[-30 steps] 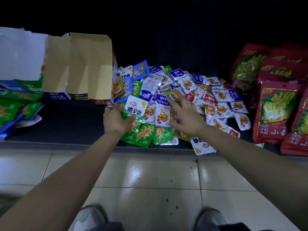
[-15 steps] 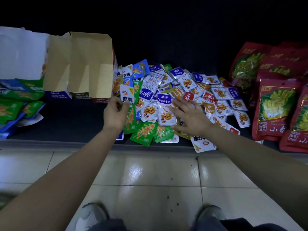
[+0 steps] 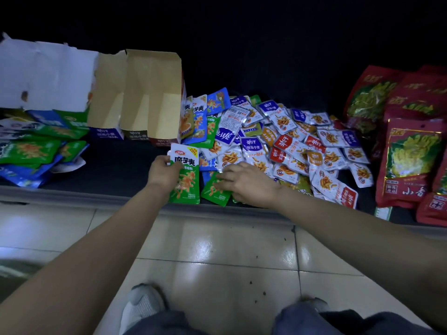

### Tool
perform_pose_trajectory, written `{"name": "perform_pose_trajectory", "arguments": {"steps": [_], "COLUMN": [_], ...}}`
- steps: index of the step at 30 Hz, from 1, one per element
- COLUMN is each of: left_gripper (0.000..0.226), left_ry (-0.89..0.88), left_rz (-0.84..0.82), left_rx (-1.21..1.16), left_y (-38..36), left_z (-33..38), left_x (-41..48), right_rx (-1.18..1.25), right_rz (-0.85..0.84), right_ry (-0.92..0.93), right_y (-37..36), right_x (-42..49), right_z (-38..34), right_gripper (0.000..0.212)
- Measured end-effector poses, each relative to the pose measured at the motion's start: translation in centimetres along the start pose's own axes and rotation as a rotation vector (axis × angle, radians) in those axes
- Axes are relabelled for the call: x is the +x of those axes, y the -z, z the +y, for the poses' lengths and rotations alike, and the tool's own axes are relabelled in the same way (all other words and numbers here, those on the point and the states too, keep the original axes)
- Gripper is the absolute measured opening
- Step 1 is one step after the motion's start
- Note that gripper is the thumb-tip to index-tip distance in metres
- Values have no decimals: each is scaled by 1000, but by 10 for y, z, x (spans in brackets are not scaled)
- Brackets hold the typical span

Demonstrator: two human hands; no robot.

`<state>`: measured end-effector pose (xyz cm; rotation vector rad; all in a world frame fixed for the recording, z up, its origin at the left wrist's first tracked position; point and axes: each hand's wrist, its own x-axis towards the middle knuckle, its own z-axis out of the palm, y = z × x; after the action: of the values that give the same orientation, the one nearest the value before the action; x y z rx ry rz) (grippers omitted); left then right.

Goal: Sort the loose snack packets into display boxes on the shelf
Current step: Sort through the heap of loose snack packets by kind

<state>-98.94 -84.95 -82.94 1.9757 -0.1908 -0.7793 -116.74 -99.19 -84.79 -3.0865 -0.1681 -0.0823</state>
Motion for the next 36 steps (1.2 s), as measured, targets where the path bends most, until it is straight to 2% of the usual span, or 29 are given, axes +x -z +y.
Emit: {"name": "perform_pose_trajectory", "arguments": {"steps": [3, 6, 9, 11, 12, 14, 17, 19, 20, 22, 24, 26, 27, 29, 32, 36], "left_gripper": [22, 19, 6, 18, 21, 31, 55, 35, 28, 33, 27, 12, 12, 15, 16, 20], "left_ry": [41, 90, 131, 136, 136, 182, 270, 225, 210, 194, 181, 174, 178, 181, 165, 139], "left_rz": [-31, -48, -58, -49, -52, -119, -285, -284, -242, -147, -107, -89, -79, -78, -52, -42], "left_rx": [4, -27, -85, -93, -105, -233, -455, -399, -341, -265, -260, -251, -242, -241, -241, -218], "left_y": [8, 12, 11, 10, 9, 8, 11, 11, 12, 13, 15, 15, 14, 12, 7, 2], "left_z": [-4, -8, -1, 5, 9, 16, 22, 19, 14, 7, 0, -4, -6, -8, -10, -10], "left_x": [-2, 2, -4, -10, -13, -19, -27, -26, -24, -22, -22, -22, -22, -23, -25, -30], "right_rx": [33, 277, 610, 758, 786, 763, 669, 640, 651, 619, 446, 230, 158, 107, 19, -118], "right_rz": [184, 363, 583, 702, 707, 607, 362, 220, 170, 139, 41, -212, -315, -359, -280, -294], "right_ry": [-9, -294, -613, -689, -680, -588, -334, -235, -252, -352, -419, -469, -484, -487, -509, -575], "right_y": [5, 19, 37, 49, 51, 54, 47, 38, 35, 31, 27, 23, 21, 19, 21, 33], "right_x": [0, 1, 10, 20, 24, 29, 30, 28, 27, 23, 16, 8, 4, 4, 10, 10], "right_z": [5, 3, -3, -5, -6, -10, -16, -18, -19, -15, -10, -7, -7, -9, -12, -9], "right_gripper": [31, 32, 18, 24, 20, 21, 43, 46, 47, 46, 42, 71, 87, 97, 82, 41]}}
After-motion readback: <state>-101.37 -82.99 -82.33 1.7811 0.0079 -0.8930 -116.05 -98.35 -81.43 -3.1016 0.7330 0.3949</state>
